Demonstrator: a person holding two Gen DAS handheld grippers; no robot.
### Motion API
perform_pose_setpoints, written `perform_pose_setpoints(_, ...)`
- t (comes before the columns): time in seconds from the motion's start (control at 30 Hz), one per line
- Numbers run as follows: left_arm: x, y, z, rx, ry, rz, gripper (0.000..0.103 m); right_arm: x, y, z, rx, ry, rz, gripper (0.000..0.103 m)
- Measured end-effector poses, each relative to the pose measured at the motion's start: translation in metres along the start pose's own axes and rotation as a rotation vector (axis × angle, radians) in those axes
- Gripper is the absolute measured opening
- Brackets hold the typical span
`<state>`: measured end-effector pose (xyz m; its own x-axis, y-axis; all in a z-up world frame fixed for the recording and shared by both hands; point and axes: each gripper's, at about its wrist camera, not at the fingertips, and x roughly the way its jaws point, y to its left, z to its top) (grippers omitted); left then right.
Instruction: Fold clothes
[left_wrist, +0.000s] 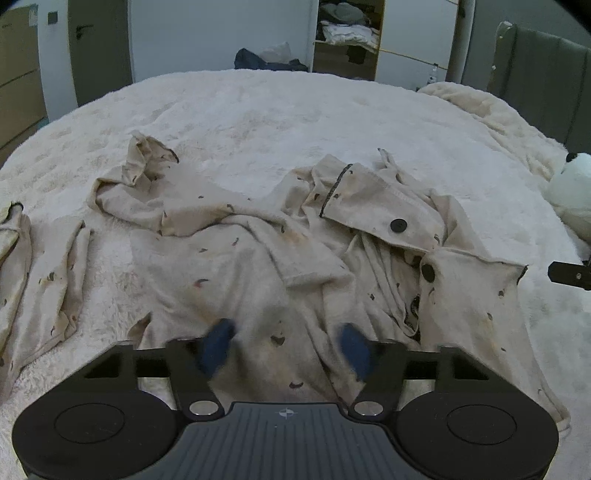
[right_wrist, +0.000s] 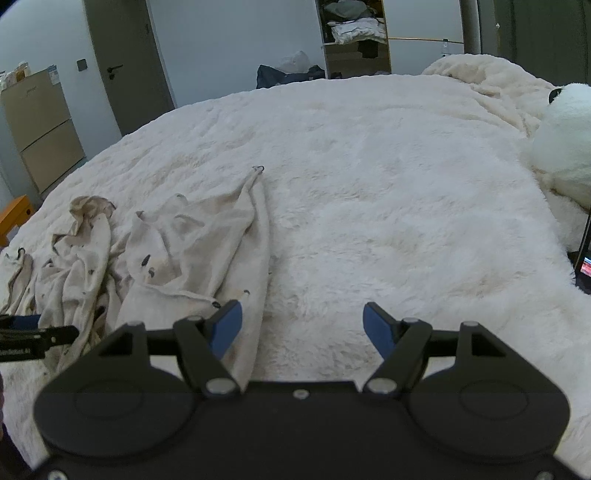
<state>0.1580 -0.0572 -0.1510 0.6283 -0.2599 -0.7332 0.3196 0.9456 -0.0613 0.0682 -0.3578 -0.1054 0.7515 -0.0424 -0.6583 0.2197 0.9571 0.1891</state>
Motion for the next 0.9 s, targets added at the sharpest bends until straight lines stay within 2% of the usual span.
perform_pose_setpoints(0.2,-0.0008,0.0044,0.0002,-0.006,0.006,-0.004,0.044,-0.0005,-0.0005,0.0002,0.002,-0.001,0.001,0.071)
perform_pose_setpoints(0.37,-0.0009,0.0052,-0.0007,-0.01,0.019,-0.017,0.02,-0.0006,-0.0012,0.0001,0.009,0.0,0.006,0.071)
perform_pose_setpoints(0.4,-0.0007,0.0057,-0.0012,-0.012,0.021,-0.023,0.018,-0.0007,-0.0009,-0.0001,0.008,0.0,0.006,0.071)
perform_pose_setpoints(0.9,0.0041,0.0042,-0.0023,-0.018,0.026,-0.026,0.014,-0.0004,0.0012,-0.0004,0.0,0.006,0.011,0.071)
